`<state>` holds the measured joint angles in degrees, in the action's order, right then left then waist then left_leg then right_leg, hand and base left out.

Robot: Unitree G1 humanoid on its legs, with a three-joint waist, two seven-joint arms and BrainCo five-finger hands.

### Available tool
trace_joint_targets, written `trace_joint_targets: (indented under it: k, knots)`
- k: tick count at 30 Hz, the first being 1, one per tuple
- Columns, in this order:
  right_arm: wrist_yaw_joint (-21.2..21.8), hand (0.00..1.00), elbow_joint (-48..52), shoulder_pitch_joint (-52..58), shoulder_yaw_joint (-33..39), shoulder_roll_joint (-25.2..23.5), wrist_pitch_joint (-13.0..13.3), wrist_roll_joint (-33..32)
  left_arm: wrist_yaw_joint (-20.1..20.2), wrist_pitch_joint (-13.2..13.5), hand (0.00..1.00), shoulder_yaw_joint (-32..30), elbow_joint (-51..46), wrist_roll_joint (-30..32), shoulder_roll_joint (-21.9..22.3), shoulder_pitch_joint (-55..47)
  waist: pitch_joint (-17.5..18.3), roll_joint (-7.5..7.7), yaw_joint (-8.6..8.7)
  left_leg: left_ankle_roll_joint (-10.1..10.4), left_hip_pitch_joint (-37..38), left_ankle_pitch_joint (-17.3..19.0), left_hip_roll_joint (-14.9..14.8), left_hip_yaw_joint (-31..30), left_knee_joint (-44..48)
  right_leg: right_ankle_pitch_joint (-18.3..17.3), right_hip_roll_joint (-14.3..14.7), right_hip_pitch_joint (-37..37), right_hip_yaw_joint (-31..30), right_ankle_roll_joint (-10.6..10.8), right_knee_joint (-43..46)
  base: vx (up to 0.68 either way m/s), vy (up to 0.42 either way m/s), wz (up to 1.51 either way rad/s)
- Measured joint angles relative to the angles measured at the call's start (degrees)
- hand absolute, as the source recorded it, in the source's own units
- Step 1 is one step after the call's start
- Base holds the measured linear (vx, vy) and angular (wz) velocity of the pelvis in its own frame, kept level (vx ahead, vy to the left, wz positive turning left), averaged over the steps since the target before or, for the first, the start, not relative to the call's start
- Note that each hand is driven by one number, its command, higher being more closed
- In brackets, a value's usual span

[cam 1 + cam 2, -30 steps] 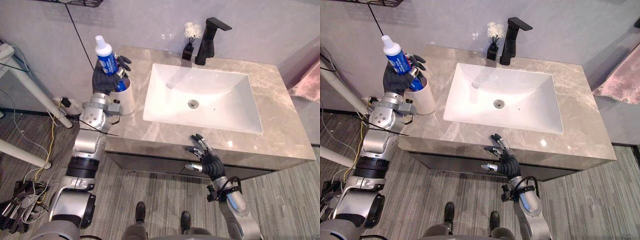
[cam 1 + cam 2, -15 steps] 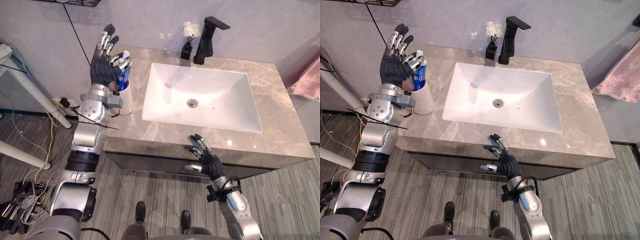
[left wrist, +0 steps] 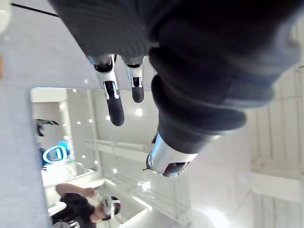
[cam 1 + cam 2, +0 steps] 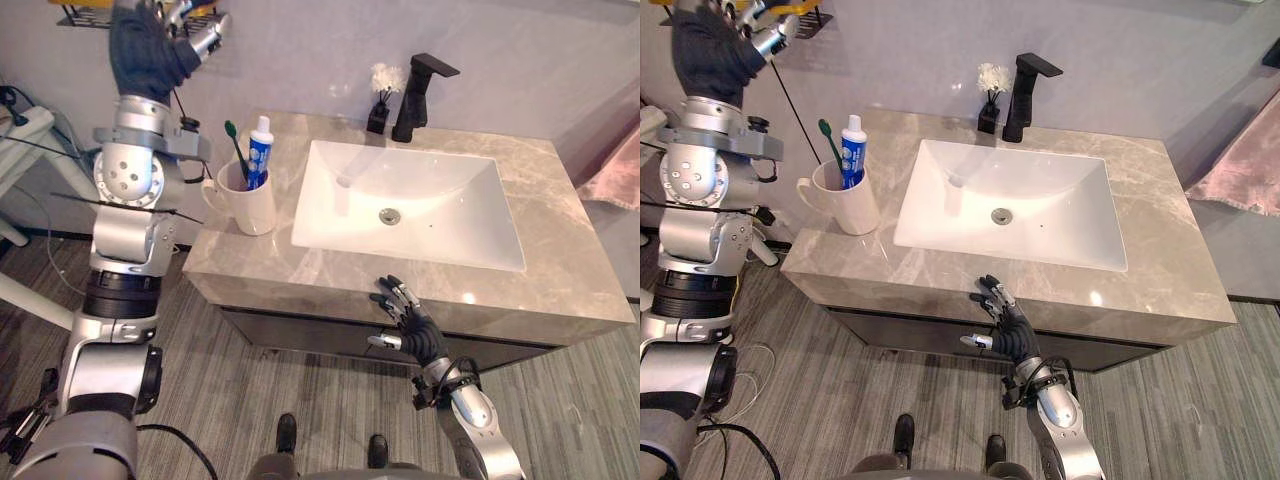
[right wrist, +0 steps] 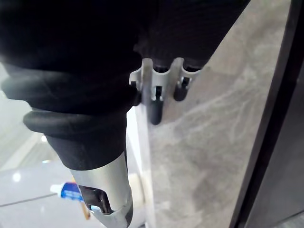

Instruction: Organize washtable

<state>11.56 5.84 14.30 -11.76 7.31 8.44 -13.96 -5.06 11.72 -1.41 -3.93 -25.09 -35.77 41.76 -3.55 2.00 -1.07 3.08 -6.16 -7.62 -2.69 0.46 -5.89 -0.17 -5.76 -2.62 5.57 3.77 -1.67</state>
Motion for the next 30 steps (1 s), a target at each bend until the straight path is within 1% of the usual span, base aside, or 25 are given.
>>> trace_joint_targets:
  k: [2, 3, 4, 5, 7, 10, 11, 12, 13, 16, 19, 23, 25, 28, 30]
  knots:
    - [0.1, 0.00, 0.0, 1.0, 0.2, 0.0, 0.1, 0.0, 0.4, 1.9, 1.00, -6.0, -9.8, -0.3, -0.1, -9.8, 0.8, -1.21, -0.19, 0.0, 0.1, 0.0, 0.0, -0.4, 0.0, -0.3, 0.0, 0.4, 0.6, -0.1, -0.1, 0.02, -0.004, 0.13]
    - [0.2, 0.00, 0.0, 1.2, 0.3, 0.0, 0.1, 0.0, 0.6, 2.4, 1.00, -7.6, -11.8, -0.2, 0.0, -12.5, 1.1, -1.47, -0.41, 0.0, 0.1, 0.0, -0.1, -0.4, 0.0, -0.3, 0.1, 0.4, 0.7, -0.1, -0.1, 0.02, -0.011, 0.05]
    - [0.9, 0.00, 0.0, 1.7, 1.0, -0.1, 0.1, -0.1, 1.3, 2.8, 1.00, -10.7, -15.4, -0.2, 0.6, -18.4, 1.4, -1.88, -1.19, 0.0, 0.1, 0.0, -0.1, -0.5, 0.0, -0.3, 0.2, 0.5, 0.7, -0.1, -0.1, 0.01, -0.017, 0.04]
    - [1.2, 0.00, 0.0, 2.5, 2.3, -0.3, 0.1, -0.3, 1.5, 2.8, 1.00, -13.2, -19.4, -0.2, 2.6, -25.4, 1.8, -2.23, -1.83, 0.0, 0.1, 0.0, -0.2, -0.7, 0.0, -0.3, 0.2, 0.6, 0.9, -0.1, -0.2, 0.00, -0.017, 0.05]
    - [1.2, 0.00, 0.0, 3.3, 3.0, -0.9, 0.2, -1.8, 2.3, 2.8, 1.00, -14.3, -22.1, 0.0, 5.4, -31.3, 2.2, -2.27, -2.90, 0.0, 0.1, 0.0, -0.1, -1.2, 0.0, -0.3, 0.2, 0.9, 1.2, -0.1, -0.4, -0.01, -0.009, 0.13]
    - [1.2, 0.00, -0.4, 4.4, 4.5, -2.5, 0.0, -4.8, 3.5, 2.6, 1.00, -13.8, -24.0, 1.1, 12.8, -42.0, 2.5, -1.93, -3.02, 0.1, 0.1, 0.0, 0.0, -2.0, 0.0, -0.9, 0.0, 1.4, 2.6, -0.1, -0.1, -0.03, 0.003, 0.23]
    - [1.2, 0.00, -0.6, 4.7, 4.7, -2.7, -0.1, -5.3, 3.8, 2.4, 1.00, -13.4, -24.0, 1.1, 14.5, -44.1, 2.6, -1.81, -3.02, 0.2, 0.1, 0.1, 0.1, -2.0, 0.0, -1.0, -0.1, 1.4, 2.6, -0.1, -0.1, -0.04, 0.018, 0.09]
    - [1.2, 0.00, -0.6, 5.0, 4.7, -3.7, -0.3, -6.7, 4.6, 1.3, 1.00, -10.9, -24.0, 1.1, 17.8, -48.3, 2.8, -1.54, -3.03, 0.4, 0.0, 0.2, 0.2, -2.1, 0.0, -1.0, -0.2, 1.4, 2.9, -0.1, 0.1, -0.04, 0.019, 0.08]
    - [1.2, 0.00, -0.6, 5.3, 4.8, -4.0, -0.5, -7.0, 5.3, 0.3, 1.00, -9.1, -24.1, 1.3, 19.3, -50.0, 2.9, -1.38, -3.00, 0.4, 0.0, 0.2, 0.3, -2.2, 0.0, -1.1, -0.3, 1.4, 3.0, 0.0, 0.2, -0.05, 0.020, 0.09]
    - [1.2, 0.00, -0.6, 5.8, 5.2, -4.6, -1.1, -8.1, 7.6, -1.5, 1.00, -5.3, -24.1, 4.1, 20.8, -52.2, 3.1, -1.02, -2.88, 0.3, -0.1, 0.2, 0.7, -2.2, 0.0, -1.4, -0.7, 1.4, 3.3, 0.6, 0.4, -0.02, 0.008, 0.03]
    - [1.2, 0.00, -0.6, 5.9, 5.2, -4.6, -1.6, -8.4, 8.8, -2.0, 1.00, -3.9, -23.3, 7.6, 21.5, -52.0, 3.3, -0.78, -2.85, 0.3, -0.1, 0.2, 0.8, -2.0, 0.0, -1.4, -1.0, 1.3, 3.5, 0.6, 0.4, 0.00, 0.000, 0.00]
    - [1.2, 0.00, -0.4, 5.9, 5.2, -4.6, -2.1, -8.5, 8.9, -2.9, 1.00, -1.8, -20.0, 9.3, 22.1, -51.7, 3.2, -0.68, -2.68, 0.3, -0.2, 0.2, 0.8, -1.8, 0.0, -1.4, -1.1, 1.2, 3.4, 0.6, 0.4, 0.01, -0.001, -0.01]
    - [1.2, 0.00, -0.4, 5.9, 5.5, -4.6, -2.3, -8.5, 8.8, -3.9, 1.00, -0.7, -17.3, 10.1, 22.6, -51.3, 3.1, -0.50, -2.68, 0.3, -0.6, 0.2, 0.8, -1.6, 0.0, -1.4, -0.9, 0.6, 3.3, 0.6, 0.4, 0.03, -0.005, -0.05]
    - [1.1, 0.00, -0.5, 6.4, 6.3, -4.6, -3.3, -8.5, 8.8, -4.6, 1.00, -0.2, -13.2, 10.2, 23.4, -49.0, 2.8, -0.12, -2.79, 0.3, -1.2, 0.2, 0.6, -1.5, 0.0, -1.3, -0.7, -0.1, 3.1, 0.4, 0.4, 0.03, -0.009, -0.05]
    - [1.1, 0.00, -0.5, 6.2, 6.3, -4.6, -3.3, -8.4, 8.7, -5.1, 1.00, -0.3, -11.1, 11.2, 23.4, -47.6, 2.6, 0.21, -2.83, 0.0, -1.3, 0.0, 0.4, -1.0, 0.0, -1.2, -0.6, -0.5, 2.5, 0.4, 0.5, 0.04, -0.009, -0.15]
